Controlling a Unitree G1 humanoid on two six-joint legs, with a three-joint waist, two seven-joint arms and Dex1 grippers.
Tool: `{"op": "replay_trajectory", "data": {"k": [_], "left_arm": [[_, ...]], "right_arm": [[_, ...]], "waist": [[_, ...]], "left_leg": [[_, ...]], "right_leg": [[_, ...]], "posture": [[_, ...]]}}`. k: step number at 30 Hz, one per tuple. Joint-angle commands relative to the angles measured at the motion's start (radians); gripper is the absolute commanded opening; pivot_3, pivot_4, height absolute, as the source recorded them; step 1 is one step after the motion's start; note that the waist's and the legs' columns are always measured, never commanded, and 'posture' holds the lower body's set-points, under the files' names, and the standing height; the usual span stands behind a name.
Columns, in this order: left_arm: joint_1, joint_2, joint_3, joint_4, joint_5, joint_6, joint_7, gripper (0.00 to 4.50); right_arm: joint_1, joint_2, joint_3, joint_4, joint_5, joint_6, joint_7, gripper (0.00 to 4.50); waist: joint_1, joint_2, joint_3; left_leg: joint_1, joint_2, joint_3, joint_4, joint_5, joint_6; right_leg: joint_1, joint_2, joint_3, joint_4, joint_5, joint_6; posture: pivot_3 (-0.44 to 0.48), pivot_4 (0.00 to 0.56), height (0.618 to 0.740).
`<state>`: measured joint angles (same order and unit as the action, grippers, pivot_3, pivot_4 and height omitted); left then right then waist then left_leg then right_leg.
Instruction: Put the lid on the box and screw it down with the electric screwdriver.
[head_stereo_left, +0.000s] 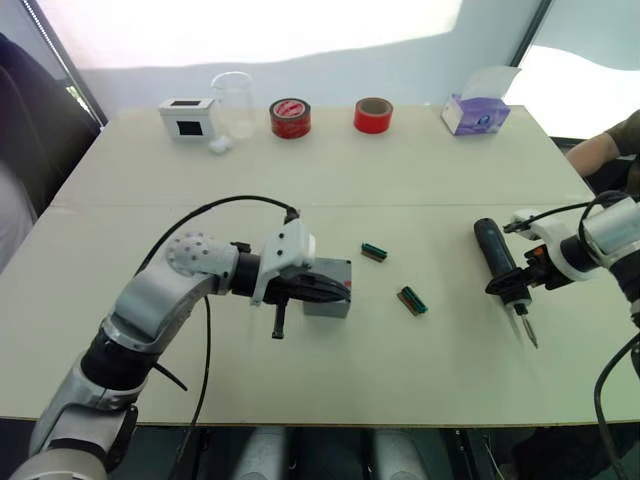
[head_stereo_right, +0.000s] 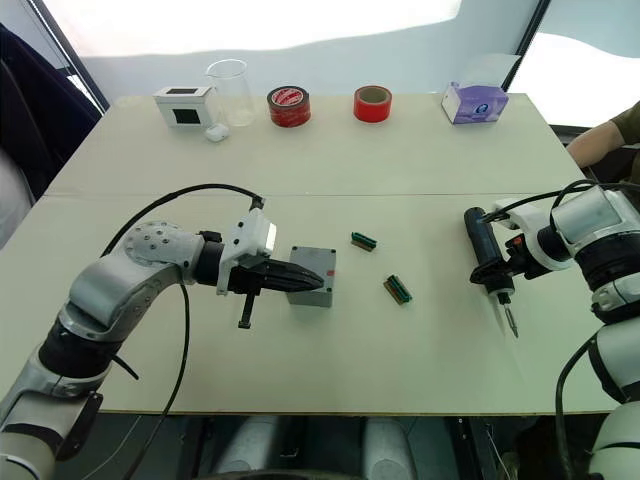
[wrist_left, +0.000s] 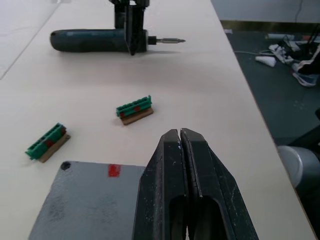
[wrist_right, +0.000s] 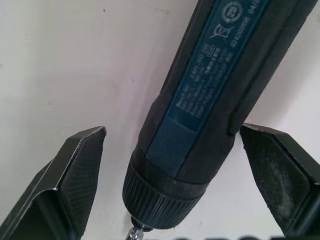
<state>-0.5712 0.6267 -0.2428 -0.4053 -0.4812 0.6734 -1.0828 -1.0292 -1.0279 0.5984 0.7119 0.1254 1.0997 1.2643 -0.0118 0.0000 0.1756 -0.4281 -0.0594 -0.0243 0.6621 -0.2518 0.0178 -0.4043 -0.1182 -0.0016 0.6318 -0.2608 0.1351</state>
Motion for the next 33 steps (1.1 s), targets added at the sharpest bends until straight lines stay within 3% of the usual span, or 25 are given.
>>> {"op": "replay_trajectory", "data": {"k": [1, 6, 7, 14, 17, 21, 23, 24, 26, 29, 33], "left_arm": [[0.016, 0.004, 0.034, -0.049, -0.025, 0.02, 0.033, 0.0], [0.028, 0.006, 0.04, -0.065, -0.036, 0.032, 0.055, 0.0], [0.028, 0.007, 0.041, -0.064, -0.037, 0.033, 0.057, 0.0], [0.012, 0.033, 0.076, 0.002, -0.015, 0.008, 0.064, 0.0], [0.006, 0.072, 0.102, 0.06, 0.001, -0.012, 0.052, 0.0], [0.008, 0.104, 0.12, 0.099, 0.006, -0.026, 0.039, 0.0], [0.013, 0.12, 0.135, 0.116, 0.005, -0.021, 0.034, 0.0], [0.012, 0.118, 0.144, 0.133, 0.007, -0.011, 0.047, 0.0], [-0.01, 0.07, 0.158, 0.188, 0.01, 0.012, 0.113, 0.0], [-0.016, 0.039, 0.152, 0.193, -0.017, 0.044, 0.115, 0.0], [-0.02, 0.012, 0.13, 0.18, -0.01, 0.06, 0.12, 0.0]], "right_arm": [[-0.025, 0.029, 0.005, 0.077, -0.063, -0.036, 0.041, 3.77], [-0.029, 0.056, -0.005, 0.117, -0.114, -0.045, 0.082, 1.99], [-0.025, 0.058, -0.007, 0.116, -0.122, -0.045, 0.087, 1.82], [-0.07, 0.09, -0.13, 0.154, -0.139, -0.062, -0.008, 1.82], [-0.163, 0.128, -0.359, 0.164, -0.064, -0.204, -0.185, 1.82], [-0.185, 0.179, -0.64, 0.094, 0.087, -0.203, -0.311, 1.82], [-0.099, 0.242, -0.841, -0.096, 0.204, -0.251, -0.396, 1.82], [-0.016, 0.333, -0.98, -0.309, 0.316, -0.23, -0.456, 1.82], [0.14, 0.495, -1.115, -0.658, 0.523, -0.125, -0.519, 1.82], [0.272, 0.631, -1.119, -0.895, 0.604, -0.14, -0.604, 1.82], [0.377, 0.729, -1.035, -1.066, 0.624, -0.195, -0.676, 1.82]], "waist": [[-0.001, 0.0, 0.0], [0.0, 0.0, 0.0], [0.0, 0.0, 0.0], [-0.002, 0.0, 0.0], [-0.009, 0.003, 0.001], [-0.006, 0.009, 0.005], [0.002, 0.007, 0.006], [0.003, 0.007, 0.006], [0.007, 0.006, 0.005], [0.011, 0.006, 0.005], [0.02, 0.006, 0.005]], "left_leg": [[0.0, 0.0, 0.0, 0.0, 0.0, 0.0], [0.0, 0.0, 0.0, 0.0, 0.001, -0.001], [0.0, 0.0, 0.0, 0.0, 0.001, -0.001], [0.0, 0.0, -0.001, 0.0, 0.001, -0.003], [0.001, 0.0, 0.001, 0.0, 0.002, -0.003], [0.0, 0.0, 0.004, -0.004, 0.004, -0.006], [0.0, 0.001, 0.003, -0.008, 0.005, -0.008], [0.0, 0.001, 0.002, -0.01, 0.005, -0.008], [-0.001, 0.001, -0.001, -0.011, 0.005, -0.008], [-0.002, 0.001, -0.002, -0.009, 0.005, -0.008], [-0.003, -0.002, -0.002, -0.002, 0.004, -0.007]], "right_leg": [[0.0, 0.0, 0.0, 0.0, 0.0, 0.0], [0.0, 0.0, 0.0, 0.0, 0.0, 0.0], [0.0, 0.0, 0.0, 0.0, 0.0, 0.0], [0.001, 0.0, 0.0, 0.0, 0.0, 0.0], [-0.001, 0.0, 0.001, 0.001, 0.0, 0.0], [-0.006, 0.0, 0.005, 0.003, 0.0, 0.0], [-0.006, 0.002, 0.004, 0.001, 0.0, 0.0], [-0.006, 0.002, 0.003, 0.001, 0.0, 0.0], [-0.004, 0.002, 0.001, 0.0, 0.0, 0.0], [-0.004, 0.001, 0.0, 0.002, 0.0, 0.0], [-0.005, 0.0, 0.001, 0.007, 0.0, 0.0]], "posture": [[0.0, 0.15, 0.74], [0.0, 0.15, 0.74], [0.0, 0.15, 0.74], [0.0, 0.15, 0.74], [0.0, 0.15, 0.74], [0.0, 0.15, 0.74], [0.0, 0.15, 0.74], [0.0, 0.15, 0.74], [0.0, 0.15, 0.74], [0.0, 0.15, 0.74], [0.0, 0.15, 0.74]]}}
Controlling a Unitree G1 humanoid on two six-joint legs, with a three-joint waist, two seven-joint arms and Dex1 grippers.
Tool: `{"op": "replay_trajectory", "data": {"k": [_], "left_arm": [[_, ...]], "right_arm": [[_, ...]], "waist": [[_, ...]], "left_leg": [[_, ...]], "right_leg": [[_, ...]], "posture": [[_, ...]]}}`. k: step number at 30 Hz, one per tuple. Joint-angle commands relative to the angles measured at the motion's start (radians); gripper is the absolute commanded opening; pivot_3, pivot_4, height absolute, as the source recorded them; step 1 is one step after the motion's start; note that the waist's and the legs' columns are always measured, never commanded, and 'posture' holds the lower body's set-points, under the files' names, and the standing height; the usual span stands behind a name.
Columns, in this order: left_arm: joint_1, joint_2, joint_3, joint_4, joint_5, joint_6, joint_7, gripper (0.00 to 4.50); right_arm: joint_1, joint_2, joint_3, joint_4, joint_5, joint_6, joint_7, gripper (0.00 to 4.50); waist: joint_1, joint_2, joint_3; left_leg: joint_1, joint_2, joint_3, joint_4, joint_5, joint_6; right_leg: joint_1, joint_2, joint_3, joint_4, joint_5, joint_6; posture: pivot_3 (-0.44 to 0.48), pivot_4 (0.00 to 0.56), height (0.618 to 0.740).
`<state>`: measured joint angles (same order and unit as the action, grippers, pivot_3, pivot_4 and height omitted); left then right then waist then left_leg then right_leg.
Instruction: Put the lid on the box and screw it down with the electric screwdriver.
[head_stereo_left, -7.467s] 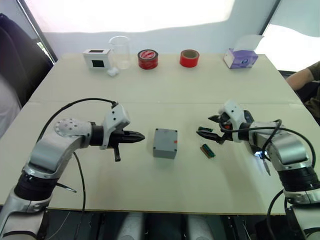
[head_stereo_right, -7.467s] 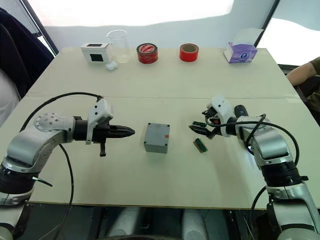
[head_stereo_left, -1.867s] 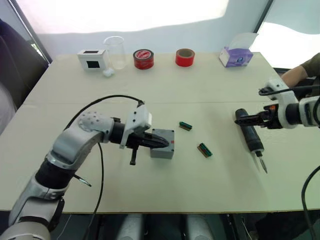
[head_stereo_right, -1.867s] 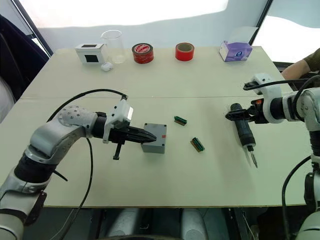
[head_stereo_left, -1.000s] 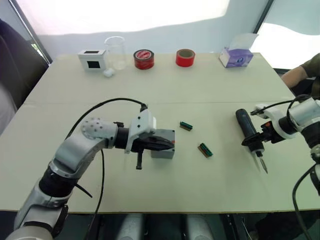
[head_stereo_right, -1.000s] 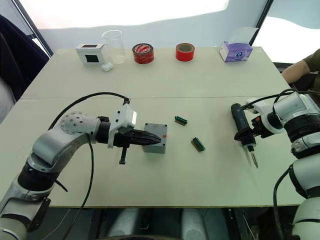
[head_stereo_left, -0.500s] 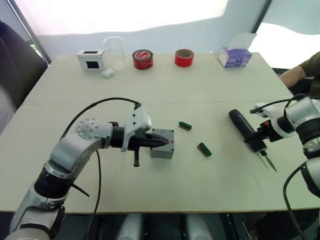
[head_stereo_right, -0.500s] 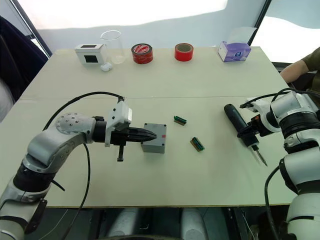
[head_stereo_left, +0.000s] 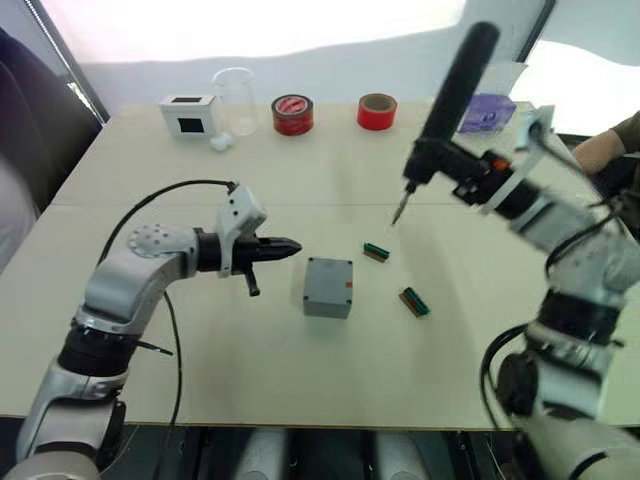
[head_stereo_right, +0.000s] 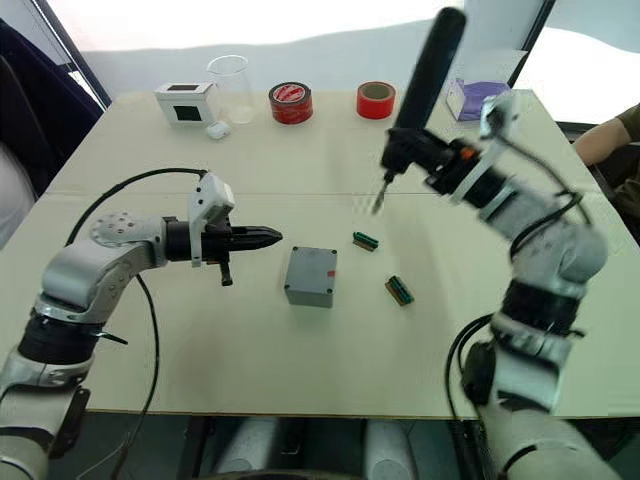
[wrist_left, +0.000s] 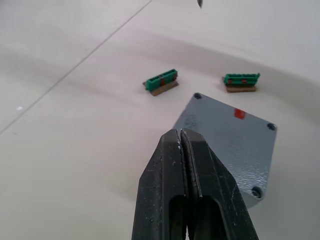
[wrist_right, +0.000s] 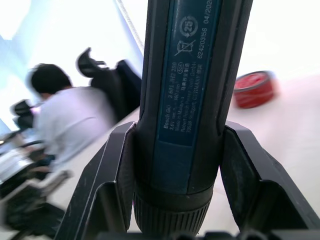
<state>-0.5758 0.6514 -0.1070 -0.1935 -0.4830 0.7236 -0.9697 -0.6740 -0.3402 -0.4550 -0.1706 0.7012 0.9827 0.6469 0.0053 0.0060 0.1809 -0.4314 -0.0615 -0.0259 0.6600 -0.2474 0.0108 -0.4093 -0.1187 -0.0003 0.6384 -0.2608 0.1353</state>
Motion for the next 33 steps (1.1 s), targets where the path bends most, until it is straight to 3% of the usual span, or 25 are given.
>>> {"op": "replay_trajectory", "data": {"k": [1, 8, 16, 33], "left_arm": [[-0.014, -0.019, -0.016, -0.04, -0.005, 0.012, 0.01, 0.0], [-0.029, -0.027, -0.127, -0.025, 0.088, -0.047, -0.004, 0.0], [-0.034, -0.057, -0.221, 0.06, 0.196, -0.12, -0.006, 0.0], [-0.014, -0.064, -0.225, 0.066, 0.222, -0.129, -0.033, 0.0]], "right_arm": [[0.044, 0.057, 0.047, -0.21, 0.04, -0.1, -0.068, 1.82], [0.162, 0.082, 0.233, -0.259, -0.062, -0.273, -0.071, 1.82], [0.238, 0.082, 0.348, -0.23, -0.142, -0.406, -0.066, 1.82], [0.282, 0.052, 0.404, -0.161, -0.231, -0.532, -0.087, 1.82]], "waist": [[0.004, 0.0, 0.0], [-0.001, 0.0, 0.0], [-0.003, 0.0, 0.0], [-0.002, -0.001, -0.001]], "left_leg": [[0.0, 0.0, 0.0, 0.002, 0.0, 0.001], [0.001, 0.0, 0.0, 0.003, 0.0, 0.0], [0.001, 0.0, 0.0, 0.003, 0.0, 0.001], [0.005, 0.001, -0.001, 0.003, -0.003, 0.005]], "right_leg": [[0.0, 0.0, 0.0, 0.0, 0.0, 0.0], [-0.001, 0.001, 0.0, 0.007, 0.0, 0.0], [-0.001, 0.002, 0.0, 0.007, 0.0, -0.001], [0.002, 0.002, 0.0, 0.007, -0.001, -0.001]], "posture": [[0.0, 0.15, 0.74], [0.0, 0.15, 0.74], [0.0, 0.15, 0.74], [0.0, 0.15, 0.74]]}}
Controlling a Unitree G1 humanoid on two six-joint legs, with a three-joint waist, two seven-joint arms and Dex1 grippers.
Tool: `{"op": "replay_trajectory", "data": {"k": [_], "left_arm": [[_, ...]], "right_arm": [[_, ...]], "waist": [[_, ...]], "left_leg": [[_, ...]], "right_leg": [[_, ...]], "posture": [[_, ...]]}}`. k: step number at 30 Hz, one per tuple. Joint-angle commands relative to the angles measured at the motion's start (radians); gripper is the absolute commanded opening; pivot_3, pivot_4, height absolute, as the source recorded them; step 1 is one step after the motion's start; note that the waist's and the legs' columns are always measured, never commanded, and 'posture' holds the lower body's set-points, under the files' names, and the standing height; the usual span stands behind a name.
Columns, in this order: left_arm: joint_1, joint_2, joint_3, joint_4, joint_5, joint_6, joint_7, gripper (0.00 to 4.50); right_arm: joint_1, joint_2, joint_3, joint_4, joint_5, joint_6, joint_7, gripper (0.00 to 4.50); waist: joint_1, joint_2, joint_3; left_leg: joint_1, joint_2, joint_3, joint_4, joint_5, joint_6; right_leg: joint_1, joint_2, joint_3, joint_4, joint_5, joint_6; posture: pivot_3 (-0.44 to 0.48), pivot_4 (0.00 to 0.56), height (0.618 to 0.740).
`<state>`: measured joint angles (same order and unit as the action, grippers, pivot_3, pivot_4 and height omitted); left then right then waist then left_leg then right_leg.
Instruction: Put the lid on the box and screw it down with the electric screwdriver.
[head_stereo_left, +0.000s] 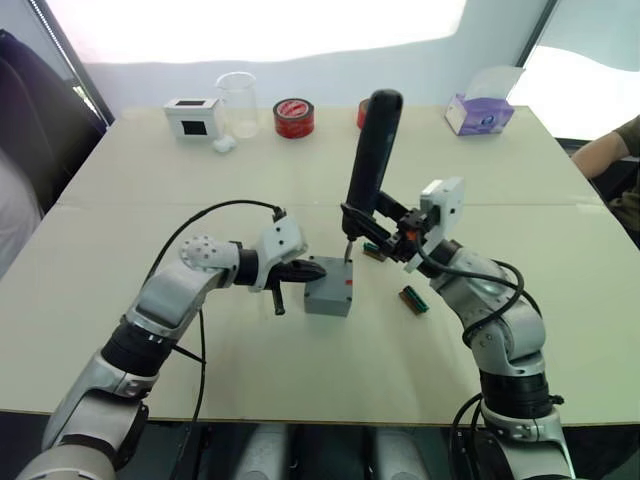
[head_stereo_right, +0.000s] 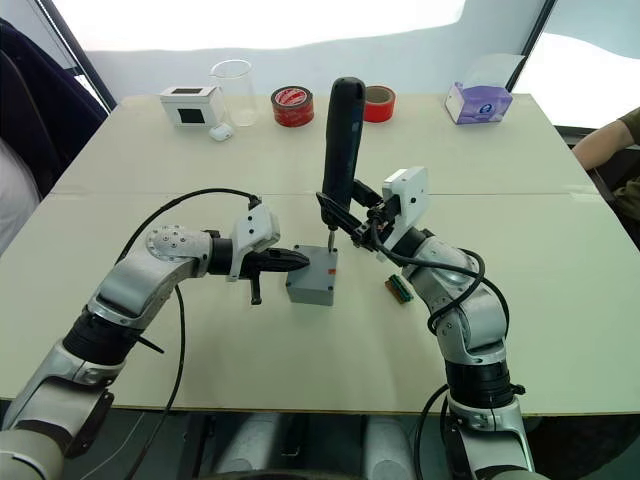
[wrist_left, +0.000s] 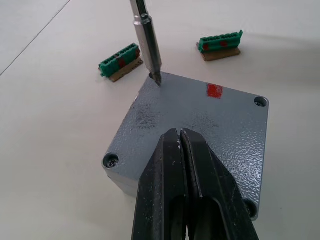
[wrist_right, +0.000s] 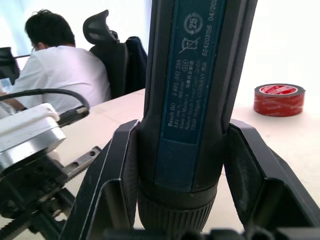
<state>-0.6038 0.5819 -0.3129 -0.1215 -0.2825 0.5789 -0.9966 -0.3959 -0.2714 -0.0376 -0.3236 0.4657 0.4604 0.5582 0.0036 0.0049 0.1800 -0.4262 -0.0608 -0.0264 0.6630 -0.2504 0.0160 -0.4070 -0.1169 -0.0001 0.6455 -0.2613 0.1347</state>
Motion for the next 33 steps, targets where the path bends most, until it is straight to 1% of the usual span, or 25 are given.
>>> {"op": "replay_trajectory", "data": {"k": [1, 10, 13, 17, 22, 26, 33], "left_arm": [[0.017, 0.006, -0.021, -0.009, 0.023, 0.016, -0.005, 0.0], [0.023, -0.002, -0.022, -0.02, 0.03, 0.023, -0.003, 0.0], [0.022, -0.008, -0.022, -0.014, 0.033, 0.021, 0.0, 0.0], [0.023, -0.012, -0.025, -0.011, 0.038, 0.02, 0.001, 0.0], [0.03, -0.016, -0.03, -0.007, 0.05, 0.015, 0.001, 0.0], [0.035, -0.015, -0.028, -0.011, 0.05, 0.017, -0.002, 0.0], [0.042, -0.007, -0.022, -0.012, 0.05, 0.017, -0.007, 0.0]], "right_arm": [[0.002, -0.019, -0.02, -0.007, 0.012, -0.007, 0.0, 1.82], [0.001, -0.054, -0.013, -0.006, 0.039, 0.027, 0.017, 1.82], [0.019, -0.062, 0.026, 0.004, 0.014, 0.021, 0.024, 1.82], [0.046, -0.093, 0.11, 0.038, -0.086, -0.036, 0.037, 1.82], [0.057, -0.056, 0.114, 0.077, -0.099, -0.052, -0.009, 1.82], [0.08, -0.028, 0.128, 0.093, -0.113, -0.073, -0.03, 1.82], [0.127, -0.03, 0.142, 0.085, -0.122, -0.082, -0.024, 1.82]], "waist": [[0.0, 0.0, 0.0], [0.002, 0.0, 0.0], [0.002, 0.0, -0.001], [0.002, -0.002, -0.003], [0.005, -0.008, -0.008], [0.005, -0.009, -0.01], [0.005, -0.011, -0.023]], "left_leg": [[0.0, 0.0, 0.0, 0.0, 0.0, 0.0], [0.0, 0.0, 0.0, 0.0, 0.0, 0.0], [0.001, 0.0, 0.0, 0.0, 0.0, 0.0], [0.001, 0.0, 0.0, 0.0, 0.0, 0.0], [0.007, 0.0, 0.0, 0.0, -0.001, 0.001], [0.018, 0.001, -0.001, -0.004, -0.001, 0.002], [0.02, 0.001, -0.001, -0.01, -0.001, 0.001]], "right_leg": [[0.0, 0.0, 0.0, 0.0, 0.0, 0.0], [0.0, 0.0, 0.0, 0.0, 0.0, 0.0], [0.001, 0.0, 0.0, 0.0, 0.0, 0.0], [0.002, 0.0, 0.0, 0.0, 0.0, 0.0], [0.006, 0.0, 0.0, -0.002, -0.001, -0.001], [0.017, 0.0, -0.001, -0.01, -0.001, -0.001], [0.017, 0.0, -0.001, -0.014, -0.001, -0.001]], "posture": [[0.0, 0.15, 0.74], [0.0, 0.15, 0.74], [0.0, 0.15, 0.74], [0.0, 0.15, 0.74], [0.0, 0.15, 0.74], [0.0, 0.15, 0.74], [0.0, 0.15, 0.74]]}}
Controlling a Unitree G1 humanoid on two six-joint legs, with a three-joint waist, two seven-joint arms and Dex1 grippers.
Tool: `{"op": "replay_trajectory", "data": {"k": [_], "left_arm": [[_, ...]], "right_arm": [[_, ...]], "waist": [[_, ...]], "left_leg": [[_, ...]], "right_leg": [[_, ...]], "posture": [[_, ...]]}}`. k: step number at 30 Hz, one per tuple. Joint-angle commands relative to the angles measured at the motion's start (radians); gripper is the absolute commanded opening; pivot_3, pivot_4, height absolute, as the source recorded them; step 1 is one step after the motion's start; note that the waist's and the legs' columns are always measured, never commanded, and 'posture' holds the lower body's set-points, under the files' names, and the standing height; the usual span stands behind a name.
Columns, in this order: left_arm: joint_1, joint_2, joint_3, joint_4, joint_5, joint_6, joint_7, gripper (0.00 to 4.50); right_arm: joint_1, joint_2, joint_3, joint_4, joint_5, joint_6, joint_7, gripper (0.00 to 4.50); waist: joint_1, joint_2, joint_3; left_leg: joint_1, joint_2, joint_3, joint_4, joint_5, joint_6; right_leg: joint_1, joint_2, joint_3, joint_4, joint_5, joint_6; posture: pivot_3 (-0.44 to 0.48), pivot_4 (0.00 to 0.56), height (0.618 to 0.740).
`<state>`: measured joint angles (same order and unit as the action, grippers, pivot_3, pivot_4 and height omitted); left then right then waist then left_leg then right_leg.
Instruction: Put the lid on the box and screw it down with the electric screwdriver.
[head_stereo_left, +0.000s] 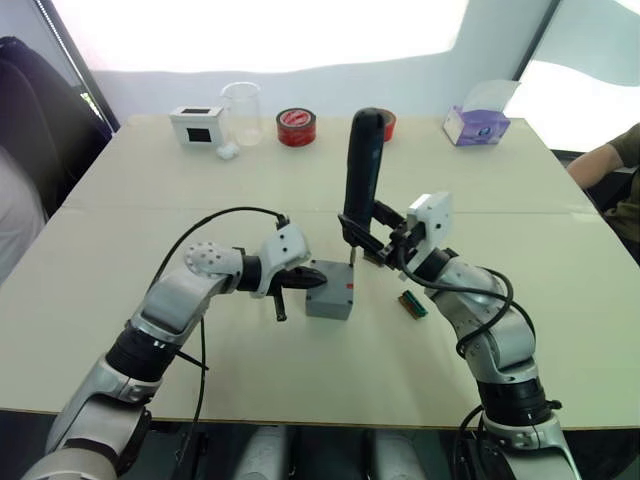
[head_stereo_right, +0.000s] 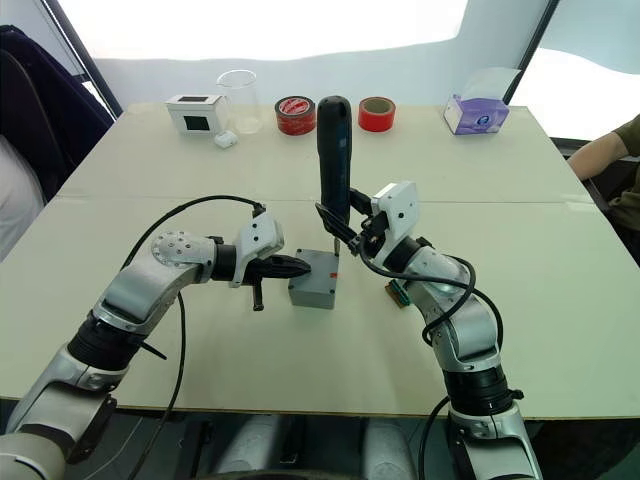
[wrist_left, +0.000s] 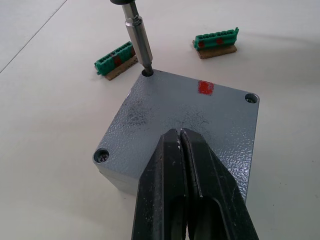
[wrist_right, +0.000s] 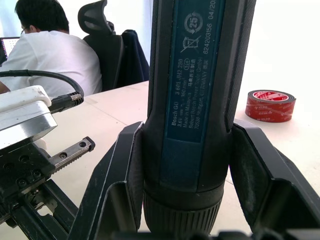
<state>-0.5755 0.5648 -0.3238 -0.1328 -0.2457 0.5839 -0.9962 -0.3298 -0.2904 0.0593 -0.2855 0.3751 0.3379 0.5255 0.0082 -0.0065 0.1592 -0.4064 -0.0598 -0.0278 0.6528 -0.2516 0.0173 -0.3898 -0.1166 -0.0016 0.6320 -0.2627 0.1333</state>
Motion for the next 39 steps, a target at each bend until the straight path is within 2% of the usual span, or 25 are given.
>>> {"op": "replay_trajectory", "data": {"k": [1, 17, 30, 34, 36, 39], "left_arm": [[0.015, 0.01, -0.011, -0.001, 0.013, 0.012, -0.007, 0.0], [0.02, 0.008, -0.013, 0.001, 0.013, 0.007, -0.015, 0.0], [0.016, 0.002, -0.015, 0.008, 0.014, 0.008, -0.013, 0.0], [0.016, -0.003, -0.012, 0.014, 0.01, 0.007, -0.013, 0.0], [0.016, -0.008, 0.01, 0.016, -0.013, 0.017, -0.015, 0.0], [-0.004, -0.041, 0.122, 0.011, -0.12, 0.088, 0.004, 0.0]], "right_arm": [[0.065, -0.012, 0.048, 0.046, -0.032, 0.04, 0.01, 1.82], [0.067, -0.02, 0.064, 0.053, -0.056, 0.026, 0.024, 1.82], [0.034, -0.035, 0.018, 0.025, -0.012, 0.038, 0.052, 1.82], [-0.035, -0.083, -0.071, -0.027, 0.106, 0.111, 0.092, 1.82], [-0.121, -0.132, -0.135, -0.044, 0.186, 0.183, 0.101, 1.82], [-0.301, -0.183, -0.266, -0.015, 0.344, 0.305, 0.051, 1.82]], "waist": [[0.0, 0.0, -0.003], [-0.001, -0.001, -0.01], [0.001, -0.001, -0.01], [0.002, 0.0, -0.009], [0.003, 0.002, -0.008], [0.003, 0.004, -0.001]], "left_leg": [[0.0, 0.0, 0.0, -0.001, 0.0, 0.0], [0.002, 0.0, 0.0, -0.003, 0.0, 0.0], [0.002, 0.0, 0.0, -0.004, 0.0, 0.0], [0.001, 0.0, 0.0, -0.004, 0.0, 0.0], [0.0, 0.0, 0.0, -0.004, 0.0, 0.0], [-0.004, 0.0, 0.0, -0.004, 0.0, 0.0]], "right_leg": [[0.0, 0.0, 0.0, 0.0, 0.0, 0.0], [0.0, 0.0, 0.0, -0.002, 0.0, 0.0], [0.0, -0.001, 0.0, -0.003, 0.0, 0.0], [0.0, -0.001, 0.0, -0.003, 0.0, 0.0], [0.0, -0.001, 0.0, -0.003, 0.0, 0.0], [-0.002, -0.002, 0.0, -0.002, 0.0, -0.001]], "posture": [[0.0, 0.15, 0.74], [0.0, 0.15, 0.74], [0.0, 0.15, 0.74], [0.0, 0.15, 0.74], [0.0, 0.15, 0.74], [0.0, 0.15, 0.74]]}}
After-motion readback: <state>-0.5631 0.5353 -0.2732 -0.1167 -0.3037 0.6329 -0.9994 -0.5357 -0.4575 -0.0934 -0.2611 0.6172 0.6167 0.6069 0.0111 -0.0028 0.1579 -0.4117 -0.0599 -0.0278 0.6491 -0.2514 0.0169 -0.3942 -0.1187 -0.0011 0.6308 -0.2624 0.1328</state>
